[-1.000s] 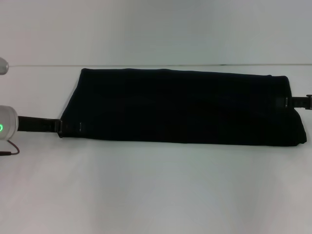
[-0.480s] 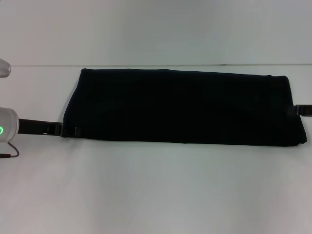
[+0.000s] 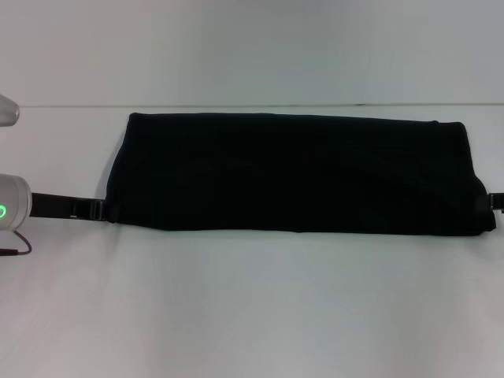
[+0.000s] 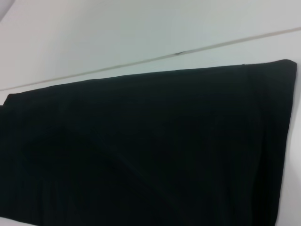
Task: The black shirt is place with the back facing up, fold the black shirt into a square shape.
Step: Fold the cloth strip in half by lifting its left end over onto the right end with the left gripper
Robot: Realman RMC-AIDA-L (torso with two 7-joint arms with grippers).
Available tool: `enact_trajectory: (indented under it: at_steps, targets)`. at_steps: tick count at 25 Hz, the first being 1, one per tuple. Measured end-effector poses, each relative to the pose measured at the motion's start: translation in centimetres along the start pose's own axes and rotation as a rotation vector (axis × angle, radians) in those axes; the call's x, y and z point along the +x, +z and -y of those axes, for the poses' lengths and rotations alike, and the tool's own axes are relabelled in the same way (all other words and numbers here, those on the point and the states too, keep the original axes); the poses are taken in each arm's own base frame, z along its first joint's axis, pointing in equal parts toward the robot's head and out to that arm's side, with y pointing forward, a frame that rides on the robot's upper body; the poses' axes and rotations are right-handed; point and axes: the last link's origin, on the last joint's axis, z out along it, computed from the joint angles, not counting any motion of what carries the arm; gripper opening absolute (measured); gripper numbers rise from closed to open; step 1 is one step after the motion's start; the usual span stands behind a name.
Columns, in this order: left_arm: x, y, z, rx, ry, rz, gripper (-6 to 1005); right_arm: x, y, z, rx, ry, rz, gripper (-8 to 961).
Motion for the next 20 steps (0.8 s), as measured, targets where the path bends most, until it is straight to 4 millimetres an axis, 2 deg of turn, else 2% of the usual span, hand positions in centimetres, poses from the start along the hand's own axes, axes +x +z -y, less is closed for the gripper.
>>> enact_trajectory:
  at_steps: [6, 15, 20]
  targets:
    - [0.0, 0.0, 0.1, 0.003, 0.007, -0.001, 11, 0.3, 0.4, 0.0, 0.005, 0.010, -0.004, 647]
    - [0.1, -0.1, 0.1, 0.004, 0.010, -0.002, 12, 0.5, 1.5, 0.3, 0.037, 0.024, 0.011, 600]
    - [0.1, -0.1, 0.1, 0.005, 0.011, -0.002, 12, 0.6, 1.6, 0.2, 0.037, 0.015, 0.011, 348]
